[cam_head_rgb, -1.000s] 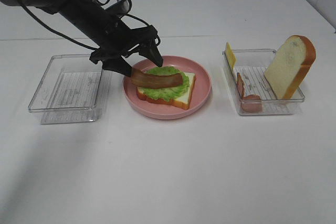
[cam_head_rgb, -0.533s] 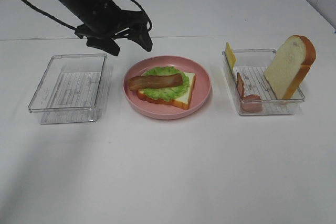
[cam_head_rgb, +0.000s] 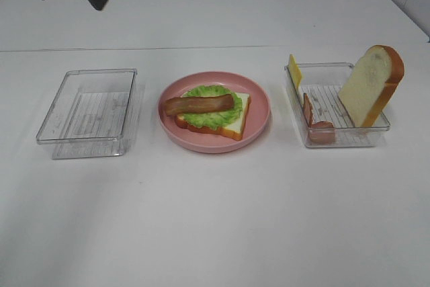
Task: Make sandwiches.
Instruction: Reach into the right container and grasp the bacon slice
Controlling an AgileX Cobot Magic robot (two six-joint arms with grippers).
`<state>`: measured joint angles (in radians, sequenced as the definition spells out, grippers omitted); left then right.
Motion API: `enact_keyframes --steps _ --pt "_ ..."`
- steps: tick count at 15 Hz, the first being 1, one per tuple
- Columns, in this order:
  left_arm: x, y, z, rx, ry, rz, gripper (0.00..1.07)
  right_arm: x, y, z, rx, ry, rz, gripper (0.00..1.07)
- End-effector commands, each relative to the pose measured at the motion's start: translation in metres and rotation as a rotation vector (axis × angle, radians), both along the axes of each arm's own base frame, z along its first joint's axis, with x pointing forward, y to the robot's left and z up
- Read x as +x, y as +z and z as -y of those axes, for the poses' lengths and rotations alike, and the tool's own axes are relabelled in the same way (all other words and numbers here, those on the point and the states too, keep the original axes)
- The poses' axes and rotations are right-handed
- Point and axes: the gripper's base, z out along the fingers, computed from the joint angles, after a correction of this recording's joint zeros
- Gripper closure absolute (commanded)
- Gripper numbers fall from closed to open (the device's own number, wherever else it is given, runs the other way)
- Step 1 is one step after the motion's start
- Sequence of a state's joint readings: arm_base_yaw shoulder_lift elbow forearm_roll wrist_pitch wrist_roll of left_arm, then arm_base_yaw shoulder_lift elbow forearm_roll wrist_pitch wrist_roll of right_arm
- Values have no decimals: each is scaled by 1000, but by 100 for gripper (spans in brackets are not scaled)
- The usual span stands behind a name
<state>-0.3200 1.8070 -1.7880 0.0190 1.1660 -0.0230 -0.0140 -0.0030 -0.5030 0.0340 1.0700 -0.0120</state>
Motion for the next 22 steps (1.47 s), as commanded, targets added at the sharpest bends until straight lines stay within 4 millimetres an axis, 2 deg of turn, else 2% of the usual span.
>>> enact_keyframes --steps 1,3,4,6,7,9,12,13,15,16,17,19,22 --pt "-19 24 -11 39 38 14 24 0 0 0 8 -8 15 30" --pt "-45 54 -22 46 53 57 24 0 0 0 8 -8 15 30" --pt "-67 69 -30 33 55 95 24 0 0 0 8 -8 15 30" --pt "-93 75 -38 27 58 106 24 0 0 0 8 -8 15 30" --pt "-128 74 -50 21 64 108 24 0 0 0 8 -8 15 30" --pt "-164 61 -61 1 81 117 24 0 0 0 8 -8 15 30" --pt "-217 38 -77 -49 70 224 24 0 0 0 6 -10 15 30" --pt "-226 33 -80 -62 68 243 24 0 0 0 5 -11 15 30" --pt "-257 10 -89 -96 62 299 24 0 0 0 0 -14 16 30" --pt "-287 -15 -98 -118 60 331 24 0 0 1 -1 -14 16 30" --pt "-293 -21 -100 -119 60 333 24 0 0 1 -2 -15 16 30" --pt "-317 -36 -108 -151 74 383 24 0 0 2 -12 -22 16 30" --pt "-340 -45 -116 -195 87 474 24 0 1 2 -17 -23 18 30"
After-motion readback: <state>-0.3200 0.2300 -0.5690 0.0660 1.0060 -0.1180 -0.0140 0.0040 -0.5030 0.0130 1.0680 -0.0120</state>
